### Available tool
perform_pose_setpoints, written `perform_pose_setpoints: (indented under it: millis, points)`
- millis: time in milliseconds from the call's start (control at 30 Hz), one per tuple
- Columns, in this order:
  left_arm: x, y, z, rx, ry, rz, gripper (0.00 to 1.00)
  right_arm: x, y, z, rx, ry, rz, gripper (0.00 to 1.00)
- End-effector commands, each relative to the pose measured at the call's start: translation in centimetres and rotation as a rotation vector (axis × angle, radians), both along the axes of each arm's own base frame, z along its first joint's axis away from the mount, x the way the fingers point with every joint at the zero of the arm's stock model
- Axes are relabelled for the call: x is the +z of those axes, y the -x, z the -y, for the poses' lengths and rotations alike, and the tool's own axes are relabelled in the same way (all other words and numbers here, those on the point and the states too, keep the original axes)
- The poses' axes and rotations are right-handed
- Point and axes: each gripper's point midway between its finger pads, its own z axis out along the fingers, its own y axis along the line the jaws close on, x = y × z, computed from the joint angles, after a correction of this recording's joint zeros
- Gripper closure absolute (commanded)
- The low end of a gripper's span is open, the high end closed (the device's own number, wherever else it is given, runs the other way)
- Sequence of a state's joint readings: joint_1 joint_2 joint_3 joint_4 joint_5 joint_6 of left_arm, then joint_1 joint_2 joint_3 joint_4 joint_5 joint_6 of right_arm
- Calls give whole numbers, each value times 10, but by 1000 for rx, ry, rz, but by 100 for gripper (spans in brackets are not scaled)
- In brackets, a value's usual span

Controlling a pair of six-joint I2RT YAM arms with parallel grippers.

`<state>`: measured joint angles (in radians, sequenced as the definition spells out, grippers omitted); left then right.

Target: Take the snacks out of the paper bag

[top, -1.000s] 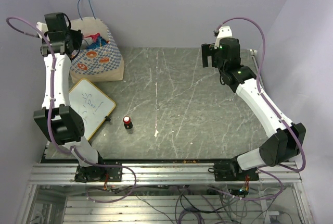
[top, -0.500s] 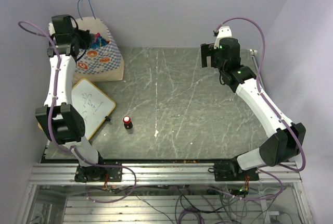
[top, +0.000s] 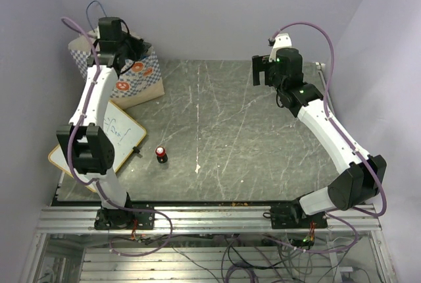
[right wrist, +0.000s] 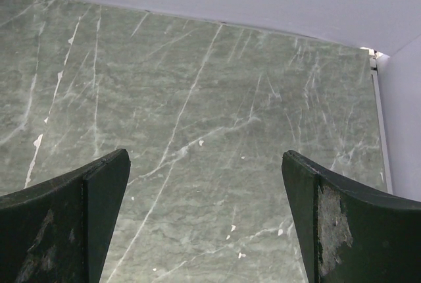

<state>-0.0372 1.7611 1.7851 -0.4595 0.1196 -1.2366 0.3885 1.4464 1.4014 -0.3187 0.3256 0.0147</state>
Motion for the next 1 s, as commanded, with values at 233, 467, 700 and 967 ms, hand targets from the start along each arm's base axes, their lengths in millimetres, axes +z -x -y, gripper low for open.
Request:
perform_pose_setpoints:
  millis: [233,467,700,967]
  points:
    - [39,-5,117,-303,31,157,93,19,7,-9,26,-55,33,0]
    - [32,-3,183,-442,58,165,93,24,16,-10,37,-89,34,0]
    - [34,19,245,-584,75,185,93,30,25,-8,23,-130,27,0]
    - [34,80,301,-736,71,170,93,39,45,-11,22,-230,1,0]
